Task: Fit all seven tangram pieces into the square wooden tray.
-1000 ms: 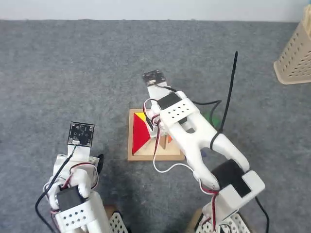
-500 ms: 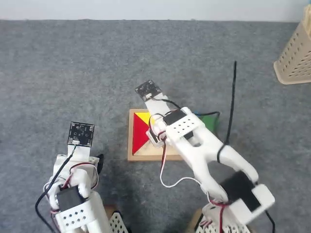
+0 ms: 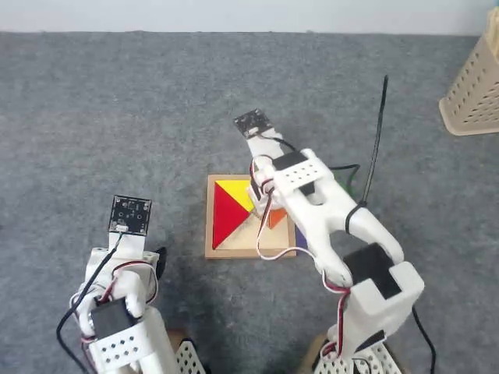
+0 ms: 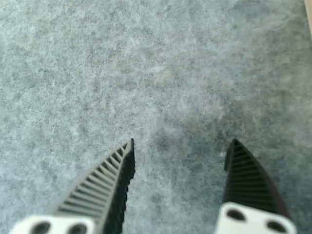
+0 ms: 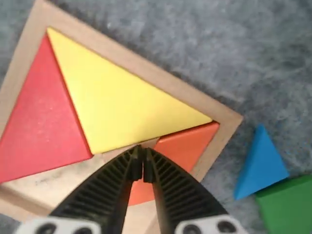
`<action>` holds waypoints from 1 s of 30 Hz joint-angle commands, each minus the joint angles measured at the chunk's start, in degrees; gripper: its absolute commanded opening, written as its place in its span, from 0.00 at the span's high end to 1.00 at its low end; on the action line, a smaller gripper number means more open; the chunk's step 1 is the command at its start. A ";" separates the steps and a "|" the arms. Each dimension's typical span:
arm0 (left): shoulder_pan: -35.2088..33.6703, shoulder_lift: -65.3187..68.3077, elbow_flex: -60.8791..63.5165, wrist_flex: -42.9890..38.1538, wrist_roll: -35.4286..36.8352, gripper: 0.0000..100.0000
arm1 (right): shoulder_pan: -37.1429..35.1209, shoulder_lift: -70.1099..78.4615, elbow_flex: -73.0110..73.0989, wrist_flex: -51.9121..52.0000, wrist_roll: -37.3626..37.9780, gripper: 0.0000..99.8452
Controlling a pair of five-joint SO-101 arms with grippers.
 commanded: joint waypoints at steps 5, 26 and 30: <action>-0.26 -0.88 -0.48 0.18 -0.53 0.72 | 2.42 -3.91 -2.37 3.03 0.44 0.99; -0.26 -0.88 -0.48 0.18 -0.53 0.72 | 24.04 -15.52 7.82 7.25 16.00 0.85; -0.26 -0.88 -0.48 0.18 -0.53 0.72 | 23.78 -9.98 4.92 6.99 23.82 0.76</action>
